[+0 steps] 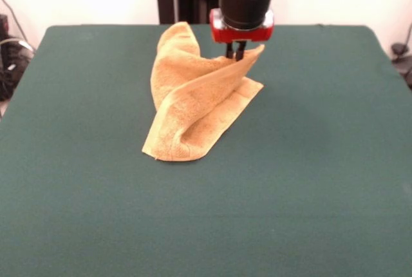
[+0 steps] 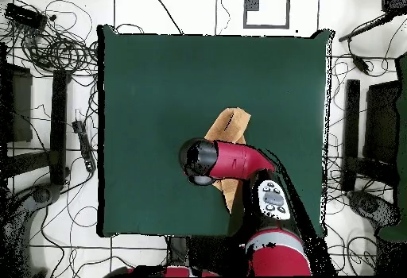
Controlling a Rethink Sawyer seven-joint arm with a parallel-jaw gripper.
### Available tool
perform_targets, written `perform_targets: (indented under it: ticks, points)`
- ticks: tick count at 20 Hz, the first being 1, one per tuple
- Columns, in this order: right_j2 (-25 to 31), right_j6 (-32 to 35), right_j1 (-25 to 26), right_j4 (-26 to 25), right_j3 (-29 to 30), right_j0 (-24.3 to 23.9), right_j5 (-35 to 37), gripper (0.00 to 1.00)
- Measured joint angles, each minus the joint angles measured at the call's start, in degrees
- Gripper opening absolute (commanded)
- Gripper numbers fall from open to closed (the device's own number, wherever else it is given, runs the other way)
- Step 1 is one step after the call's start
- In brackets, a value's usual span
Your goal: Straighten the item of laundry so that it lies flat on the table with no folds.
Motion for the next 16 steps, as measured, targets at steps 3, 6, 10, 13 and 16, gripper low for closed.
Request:
perform_targets:
  ticks: [3, 6, 10, 13, 16]
  points:
    - [0.1, 0.0, 0.0, 0.0, -0.5, -1.2, 0.0, 0.0]
    - [0.3, 0.0, 0.2, 0.0, -1.5, -3.4, 0.5, 0.0]
    - [0.8, 0.0, 0.6, -0.8, -4.0, -7.6, 1.9, 0.0]
    - [1.9, 0.0, 1.0, -2.3, -6.9, -12.2, 3.6, 0.0]
    - [3.0, 0.0, 1.9, -3.7, -10.2, -16.0, 5.7, 0.0]
